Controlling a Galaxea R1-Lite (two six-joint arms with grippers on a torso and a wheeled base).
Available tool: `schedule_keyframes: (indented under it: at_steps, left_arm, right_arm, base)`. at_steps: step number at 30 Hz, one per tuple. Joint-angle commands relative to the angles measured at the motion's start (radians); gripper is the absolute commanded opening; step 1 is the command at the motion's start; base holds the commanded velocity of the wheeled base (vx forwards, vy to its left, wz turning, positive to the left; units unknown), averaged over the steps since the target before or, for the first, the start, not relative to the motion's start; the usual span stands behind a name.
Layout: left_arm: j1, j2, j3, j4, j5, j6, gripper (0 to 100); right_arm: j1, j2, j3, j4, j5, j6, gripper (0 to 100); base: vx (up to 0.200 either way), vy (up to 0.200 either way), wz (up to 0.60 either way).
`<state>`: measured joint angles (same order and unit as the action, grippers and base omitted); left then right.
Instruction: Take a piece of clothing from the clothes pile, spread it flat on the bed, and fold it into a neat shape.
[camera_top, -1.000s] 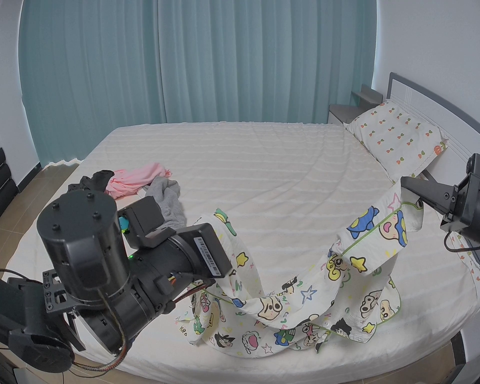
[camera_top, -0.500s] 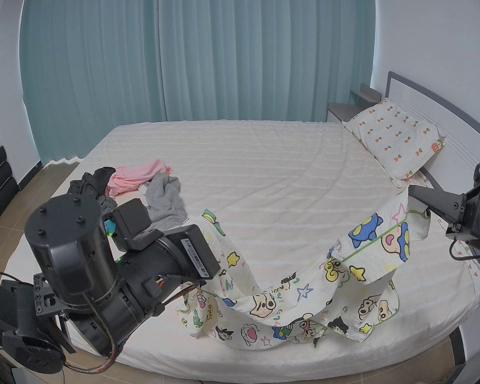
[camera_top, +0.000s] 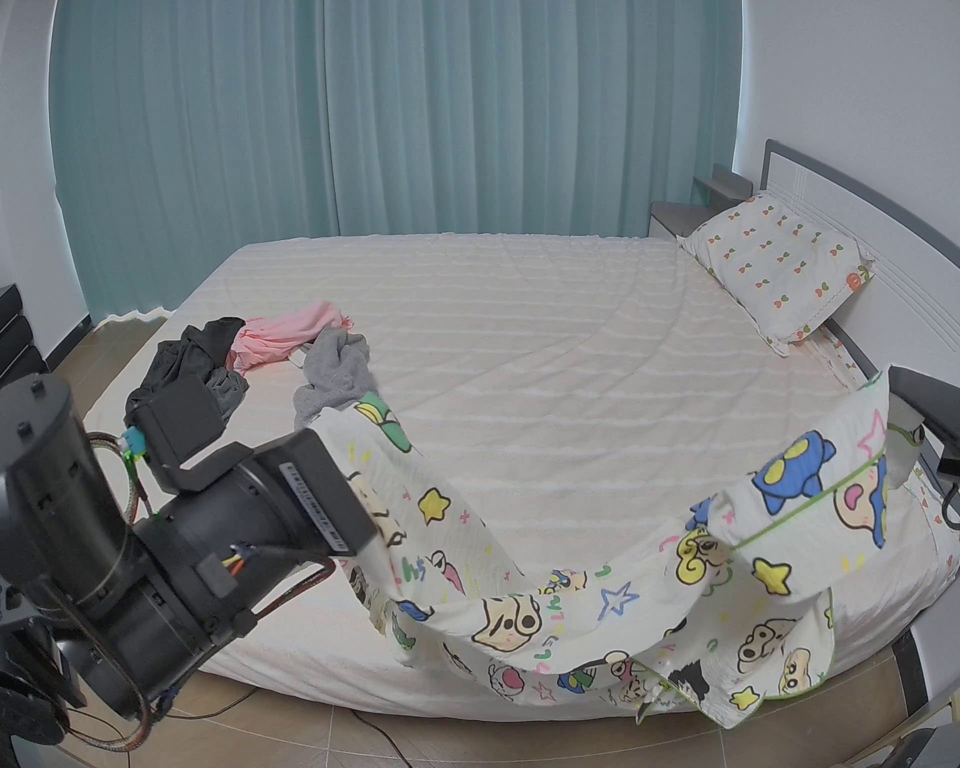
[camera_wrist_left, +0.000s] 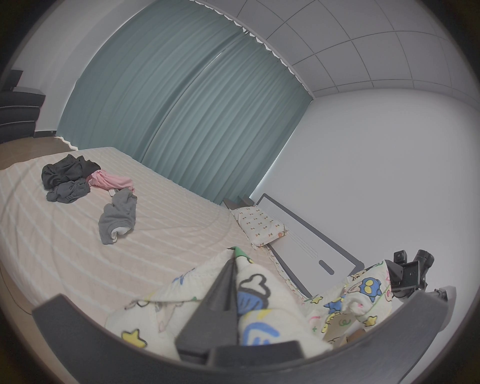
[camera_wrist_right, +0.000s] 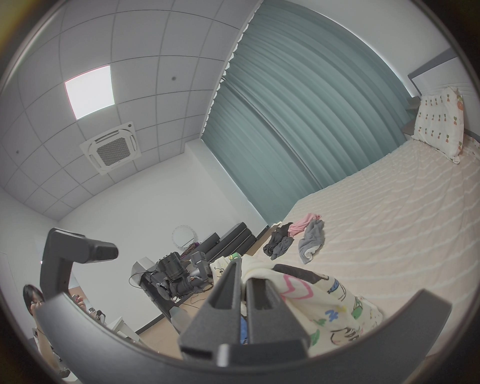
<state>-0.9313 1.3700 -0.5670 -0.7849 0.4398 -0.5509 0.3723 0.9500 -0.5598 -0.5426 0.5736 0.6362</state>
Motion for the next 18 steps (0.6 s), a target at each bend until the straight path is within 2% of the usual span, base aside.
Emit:
schedule_keyframes:
  at_steps: [1,11,14,16,17,18]
  left_arm:
    - [-0.018,-0.058,0.013,0.039,-0.003,-0.003,0]
    - [-0.017,-0.034,0.039,0.142,-0.009,-0.009,0]
    - [0.005,0.006,0.038,0.145,-0.010,-0.011,0]
    - [0.006,0.012,0.038,0.145,-0.010,-0.011,0]
    - [0.037,0.090,0.033,0.139,-0.006,-0.011,0]
    - [0.043,0.110,0.032,0.138,-0.004,-0.014,0]
  right_arm:
    - [-0.001,-0.043,0.031,0.001,0.014,0.000,0]
    - [-0.015,0.027,0.037,-0.002,0.008,-0.001,0]
    - [-0.069,0.095,0.038,-0.002,0.009,-0.001,0]
    - [-0.072,0.102,0.038,-0.002,0.009,-0.001,0]
    - [-0.116,0.171,0.037,-0.010,0.012,-0.001,0]
    - [-0.125,0.188,0.035,-0.011,0.014,-0.003,0]
  base:
    - [0.000,0.000,0.00]
    - [0.000,0.000,0.00]
    - [0.000,0.000,0.00]
    - [0.000,0.000,0.00]
    - [0.000,0.000,0.00]
    - [0.000,0.000,0.00]
